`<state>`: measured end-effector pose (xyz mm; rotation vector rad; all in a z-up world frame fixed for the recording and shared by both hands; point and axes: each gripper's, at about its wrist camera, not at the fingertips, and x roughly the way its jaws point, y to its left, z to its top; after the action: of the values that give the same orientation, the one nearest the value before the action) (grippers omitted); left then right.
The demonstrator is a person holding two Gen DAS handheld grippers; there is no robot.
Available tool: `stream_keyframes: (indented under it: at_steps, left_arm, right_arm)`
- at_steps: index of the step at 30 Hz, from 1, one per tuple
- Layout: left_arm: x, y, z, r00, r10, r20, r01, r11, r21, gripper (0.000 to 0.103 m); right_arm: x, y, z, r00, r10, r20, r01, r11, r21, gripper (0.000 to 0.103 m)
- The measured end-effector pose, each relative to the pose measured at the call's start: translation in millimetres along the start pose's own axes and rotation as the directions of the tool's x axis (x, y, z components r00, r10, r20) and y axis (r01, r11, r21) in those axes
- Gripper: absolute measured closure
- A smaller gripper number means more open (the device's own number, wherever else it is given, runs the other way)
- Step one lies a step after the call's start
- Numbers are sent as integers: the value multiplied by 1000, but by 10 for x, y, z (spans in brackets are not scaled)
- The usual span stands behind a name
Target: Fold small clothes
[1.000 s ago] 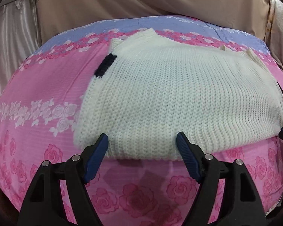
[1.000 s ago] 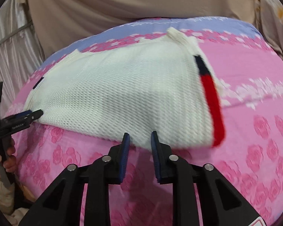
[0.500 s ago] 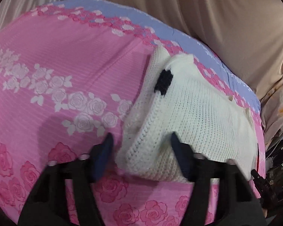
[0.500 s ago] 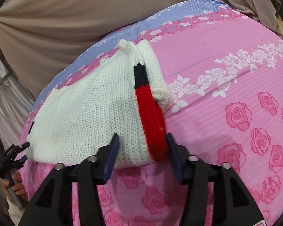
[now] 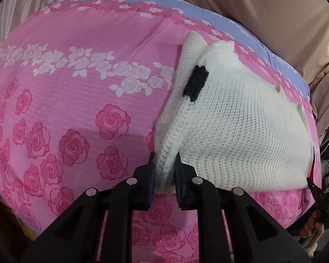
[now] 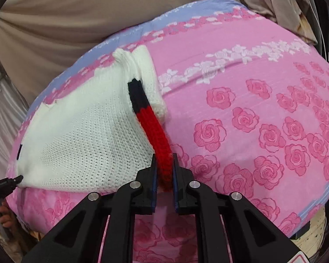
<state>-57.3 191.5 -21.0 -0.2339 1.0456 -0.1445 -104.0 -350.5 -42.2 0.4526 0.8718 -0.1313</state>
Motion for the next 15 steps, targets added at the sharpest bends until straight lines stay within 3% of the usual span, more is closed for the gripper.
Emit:
stream_keyframes:
  at_steps: [3,4,7,8,12,15]
  left_arm:
    - [-245,-143,82,997,9,75,-13,999,48,84]
    - [-348,-199,130,993,8,114,-15,998,61,78]
    - [-633,-380,380,964,-17,264,-10,995,98,27]
    - [-657,-468,505,953,-26,302,-7,994,110,21]
    - [-331,-834,983,946,-49,322,-7,985,171,14]
    - [211,-1005,1303,967,-24,252,-23,983,181,14]
  right_arm:
    - [-126,23,153,999,-11,50,11,1000,2,88]
    - [-196,37,236,996,-23,89,24,1000,-9,85]
    - [-287,84,547,984,15,177,-14,1000,-10,63]
    - [-272,137,664,980,40,194,-37,999,-19,57]
    - [54,389,1132,976,90,199,-77,994,-74,53]
    - [445,580,1360,983,62,170,-46,994,-96,41]
